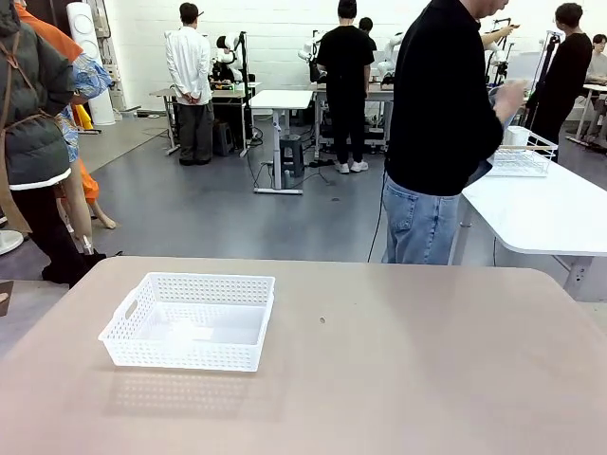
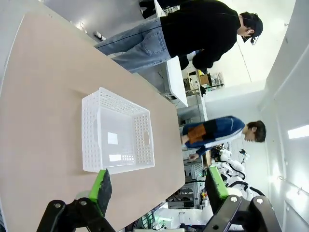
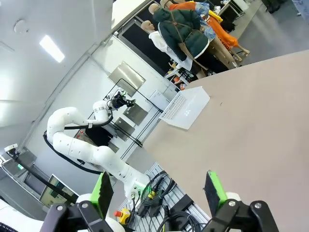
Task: Clean and organize the cups into the basket.
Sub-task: Pick up the Organizing basket and move it to the center of the table, then pick up the Reusable plastic cup from the right side of the table and place it inside the Organizing basket.
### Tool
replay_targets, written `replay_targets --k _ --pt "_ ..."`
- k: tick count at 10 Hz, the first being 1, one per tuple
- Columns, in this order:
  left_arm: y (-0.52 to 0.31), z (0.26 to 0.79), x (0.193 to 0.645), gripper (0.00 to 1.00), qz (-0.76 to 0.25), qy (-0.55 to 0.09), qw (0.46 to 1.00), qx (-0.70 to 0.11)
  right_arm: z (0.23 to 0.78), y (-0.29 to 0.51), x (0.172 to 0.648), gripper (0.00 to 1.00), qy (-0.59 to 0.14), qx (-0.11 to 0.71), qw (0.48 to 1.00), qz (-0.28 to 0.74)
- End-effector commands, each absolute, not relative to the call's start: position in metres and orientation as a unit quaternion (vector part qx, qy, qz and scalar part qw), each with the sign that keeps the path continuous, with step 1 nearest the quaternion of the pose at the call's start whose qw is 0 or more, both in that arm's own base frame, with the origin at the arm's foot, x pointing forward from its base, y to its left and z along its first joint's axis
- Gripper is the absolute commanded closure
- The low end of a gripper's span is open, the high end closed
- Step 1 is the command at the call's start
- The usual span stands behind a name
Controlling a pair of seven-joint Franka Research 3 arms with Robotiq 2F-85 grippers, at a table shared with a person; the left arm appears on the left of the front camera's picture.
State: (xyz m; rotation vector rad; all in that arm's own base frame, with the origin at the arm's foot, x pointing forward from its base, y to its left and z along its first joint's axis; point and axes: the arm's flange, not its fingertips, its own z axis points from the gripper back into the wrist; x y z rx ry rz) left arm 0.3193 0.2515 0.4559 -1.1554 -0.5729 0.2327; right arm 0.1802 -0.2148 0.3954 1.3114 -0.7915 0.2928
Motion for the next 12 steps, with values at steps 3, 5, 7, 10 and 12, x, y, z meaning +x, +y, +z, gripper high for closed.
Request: replay_targets --k 3,5,7,10,12 --pt "0.2529 0.4551 0.3162 0.00 0.104 -0.261 0.796 -0.537 0.3968 -0.2168 0.1809 0.00 -0.367 0.590 0.705 0.138" --pt "0.2529 0.4551 0.3162 0.00 0.104 -0.261 0.796 -0.537 0.3968 -0.2168 0.1809 0.00 -0.367 0.590 0.705 0.138" --pt "0.2529 0.4551 0.3162 0.00 0.104 -0.261 0.796 -0.537 0.3968 -0.2168 0.1809 0.00 -0.367 0.590 0.705 0.138" --pt "0.2529 0.4551 0.3162 0.00 0.104 -0.261 0.796 -0.537 0.3968 -0.2168 0.1809 0.00 -0.367 0.590 0.705 0.138" --pt "0.2529 0.4551 0.3162 0.00 0.104 -0.261 0.796 -0.537 0.3968 -0.2168 0.1809 0.00 -0.367 0.590 0.705 0.138"
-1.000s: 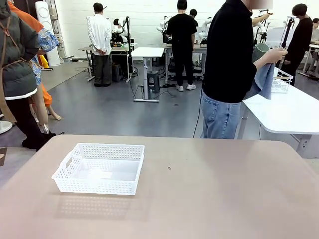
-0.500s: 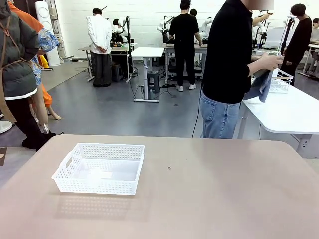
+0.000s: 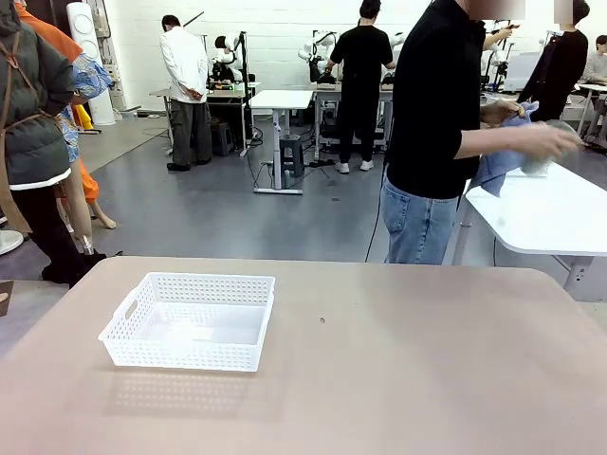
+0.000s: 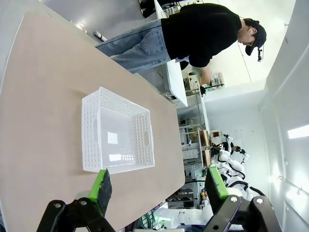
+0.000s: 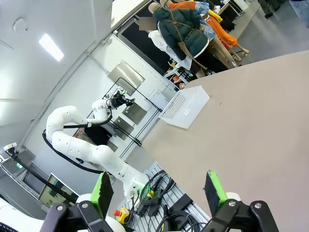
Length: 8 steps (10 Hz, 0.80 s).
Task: Clean and organize the cups into the basket.
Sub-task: Pick up the Organizing basket and move it to the center of the table, then pick up the Reusable plastic cup from the right side of the table and place it inside the Organizing basket.
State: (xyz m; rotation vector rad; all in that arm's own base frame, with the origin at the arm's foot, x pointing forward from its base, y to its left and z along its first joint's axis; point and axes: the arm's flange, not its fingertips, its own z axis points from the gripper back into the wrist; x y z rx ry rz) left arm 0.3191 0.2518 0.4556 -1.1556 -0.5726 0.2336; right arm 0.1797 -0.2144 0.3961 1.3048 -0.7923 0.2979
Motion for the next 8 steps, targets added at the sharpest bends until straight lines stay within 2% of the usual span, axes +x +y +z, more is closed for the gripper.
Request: replay_targets --k 1,8 --pt "0.2529 0.4551 0.3162 0.00 0.104 -0.261 0.796 -0.537 0.3968 -0.2168 0.1809 0.00 -0.367 0.590 0.705 0.138" --pt "0.2529 0.4551 0.3162 0.00 0.104 -0.261 0.796 -0.537 0.3968 -0.2168 0.1809 0.00 -0.367 0.590 0.705 0.138"
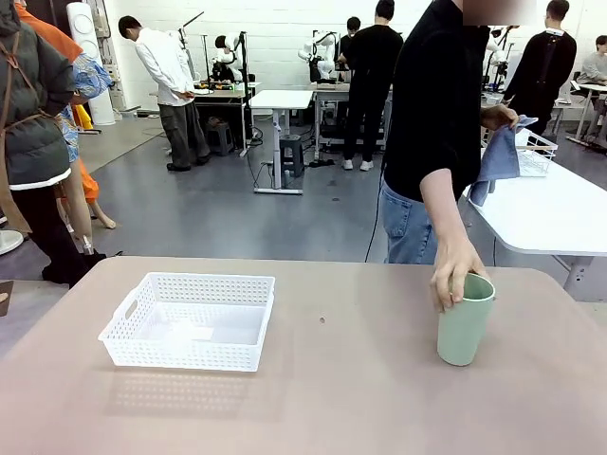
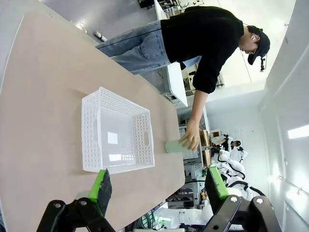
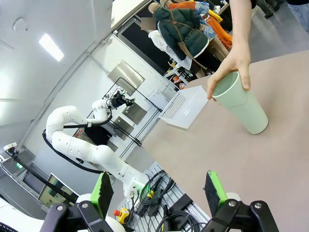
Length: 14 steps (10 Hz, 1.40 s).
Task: Clean and organize the cups into the basket.
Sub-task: Pick up the Organizing basket and move it to the center of the table, then pick up the Reusable plastic cup from the right side of the table and place it inside the Organizing basket.
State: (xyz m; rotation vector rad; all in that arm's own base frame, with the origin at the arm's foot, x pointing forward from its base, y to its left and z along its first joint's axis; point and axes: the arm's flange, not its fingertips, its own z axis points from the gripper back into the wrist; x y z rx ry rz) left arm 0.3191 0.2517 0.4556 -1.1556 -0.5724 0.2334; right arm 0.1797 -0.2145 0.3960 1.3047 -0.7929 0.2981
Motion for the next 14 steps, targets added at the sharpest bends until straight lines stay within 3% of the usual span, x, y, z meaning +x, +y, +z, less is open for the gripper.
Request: replay_targets --k 1,2,3,5,7,9,11,13,14 --pt "0.253 0.455 0.316 0.00 0.104 -0.261 0.796 -0.537 0.397 -0.217 0.181 0.00 -0.367 0.590 0.705 0.138" --pt "0.252 0.456 0.319 0.00 0.109 -0.266 0.793 -0.537 0.396 -0.214 0.180 0.00 -0.358 0.589 0.712 0.134" --pt "0.235 0.460 0.317 0.00 0.080 -0.296 0.825 -0.474 0.398 -0.197 0.180 0.00 -0.383 0.479 0.756 0.228" --pt "0.190 0.479 0.310 0.00 0.020 -0.333 0.867 -0.370 0.412 -0.158 0.198 0.00 -0.414 0.346 0.783 0.308" --pt "0.141 0.494 0.320 0.00 -0.033 -0.274 0.917 -0.288 0.421 -0.115 0.234 0.00 -0.446 0.255 0.773 0.373" --pt "0.090 0.504 0.333 0.00 -0.067 -0.161 0.942 -0.286 0.417 -0.082 0.266 0.00 -0.429 0.269 0.731 0.457" --pt "0.044 0.495 0.356 0.00 -0.049 -0.081 0.963 -0.252 0.392 -0.056 0.290 0.00 -0.341 0.310 0.690 0.559" --pt "0.013 0.478 0.370 0.00 -0.015 -0.083 0.971 -0.225 0.377 -0.058 0.293 0.00 -0.306 0.326 0.690 0.570" --pt "-0.002 0.465 0.375 0.00 -0.005 -0.103 0.976 -0.193 0.424 -0.069 0.323 0.00 -0.344 0.315 0.695 0.547"
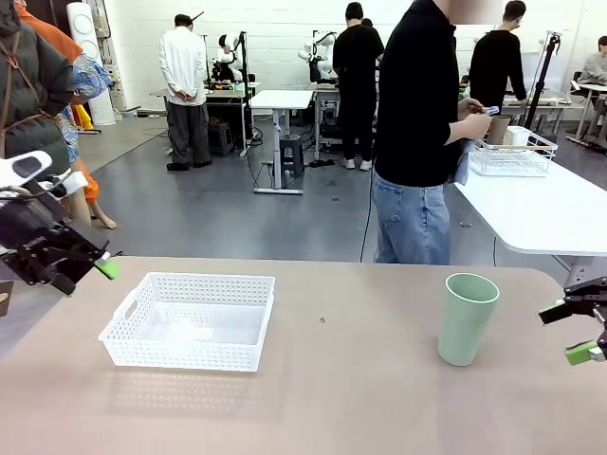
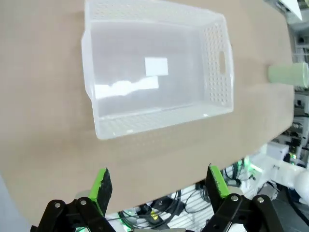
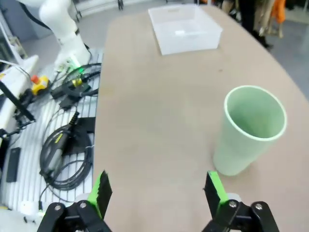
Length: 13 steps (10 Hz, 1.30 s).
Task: Clean and organize the cups into the basket.
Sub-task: Pick up the Organizing basket and move it to the center of the table, then pick up the Reusable plastic cup from the right side of the table and place it inside the Organizing basket.
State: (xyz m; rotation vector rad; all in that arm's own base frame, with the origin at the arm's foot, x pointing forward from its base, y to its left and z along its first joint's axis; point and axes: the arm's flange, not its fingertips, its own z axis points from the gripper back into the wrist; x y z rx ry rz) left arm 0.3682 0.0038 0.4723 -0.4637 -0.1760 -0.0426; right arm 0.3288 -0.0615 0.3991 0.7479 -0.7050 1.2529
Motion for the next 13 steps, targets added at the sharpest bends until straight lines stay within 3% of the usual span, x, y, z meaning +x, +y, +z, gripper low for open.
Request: replay_targets --k 1,6,10,13 --pt "-0.011 0.452 0.377 0.00 -0.004 -0.122 0.980 -0.156 0.424 -0.069 0.323 0.00 -0.344 0.315 0.695 0.547" --pt "-0.030 0.394 0.392 0.00 0.006 -0.135 0.989 -0.058 0.424 -0.069 0.323 0.00 -0.344 0.315 0.695 0.547" --pt "-0.023 0.391 0.408 0.00 0.001 -0.131 0.989 -0.061 0.426 -0.071 0.325 0.00 -0.351 0.317 0.688 0.550" --pt "-0.023 0.391 0.408 0.00 0.001 -0.131 0.989 -0.061 0.402 -0.051 0.370 0.00 -0.357 0.322 0.597 0.642"
